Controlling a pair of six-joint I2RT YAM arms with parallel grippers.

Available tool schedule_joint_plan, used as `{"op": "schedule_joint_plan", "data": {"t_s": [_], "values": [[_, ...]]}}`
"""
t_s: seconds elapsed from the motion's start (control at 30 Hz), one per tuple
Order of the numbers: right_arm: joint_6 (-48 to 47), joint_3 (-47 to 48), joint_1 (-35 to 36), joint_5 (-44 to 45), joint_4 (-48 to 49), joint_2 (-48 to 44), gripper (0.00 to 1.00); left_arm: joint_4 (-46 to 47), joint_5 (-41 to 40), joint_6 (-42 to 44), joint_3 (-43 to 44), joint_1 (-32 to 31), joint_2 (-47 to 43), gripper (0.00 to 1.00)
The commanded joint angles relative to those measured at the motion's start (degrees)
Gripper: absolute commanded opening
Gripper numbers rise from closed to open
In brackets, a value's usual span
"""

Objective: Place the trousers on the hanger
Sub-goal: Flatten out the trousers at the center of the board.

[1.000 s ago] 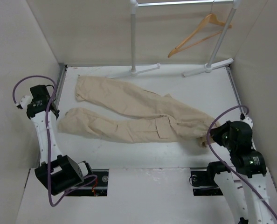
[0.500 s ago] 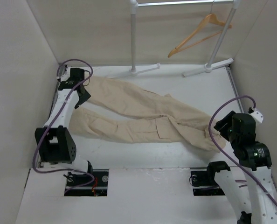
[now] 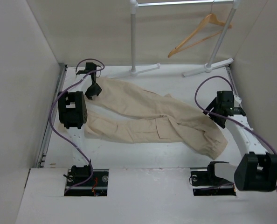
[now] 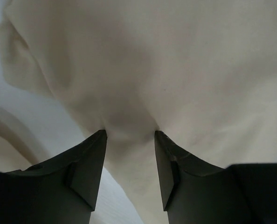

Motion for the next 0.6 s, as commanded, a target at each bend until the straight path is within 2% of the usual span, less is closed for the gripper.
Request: {"op": "schedule_joint_plan", "data": {"t_s": [0.0,0.03,0.07,0.13,0.17,0.2,0.3,0.43,0.5,0.57], "values": [[-0.4,0.5,-0.1,-5.8,7.6,6.6,0.83,0.2,0.8,-1.6,1.8,0.3,0.8,0.42],[-0.5,0.6,0.2,-6.6,8.0,9.0,0.81,0.4,0.8,-2.1,1.7,0.5,1.4,0.38],[-0.5,1.3,0.9,-7.8,8.3,11.1,0.70,0.9,0.9,-2.5,1.6,0.6,2.0,0.32],[0.2,2.1,2.0,-7.6,9.1,12.2,0.29,1.9,1.4,-2.7,1.9,1.2,2.8,0.18],[0.4,2.7,2.3,-6.8,11.0,12.2,0.16,2.4,1.5,-2.8,2.0,1.8,2.8,0.13],[0.4,3.6,2.7,-6.6,12.8,12.2,0.08,2.8,1.5,-3.1,2.0,2.5,2.8,0.09],[-0.7,10.4,3.5,-7.3,15.9,14.3,0.02,3.2,1.7,-5.2,0.8,4.9,0.5,0.05],[-4.2,19.1,8.9,-5.7,11.8,12.0,0.02,4.1,0.9,-7.0,-3.5,9.7,-5.8,0.04],[-4.1,18.1,12.7,-3.7,8.1,8.3,0.02,4.6,0.6,-8.0,-6.5,12.3,-9.0,0.04],[-1.6,12.1,17.8,-2.4,4.2,2.4,0.02,4.9,0.6,-9.1,-9.5,14.7,-11.7,0.06]]}}
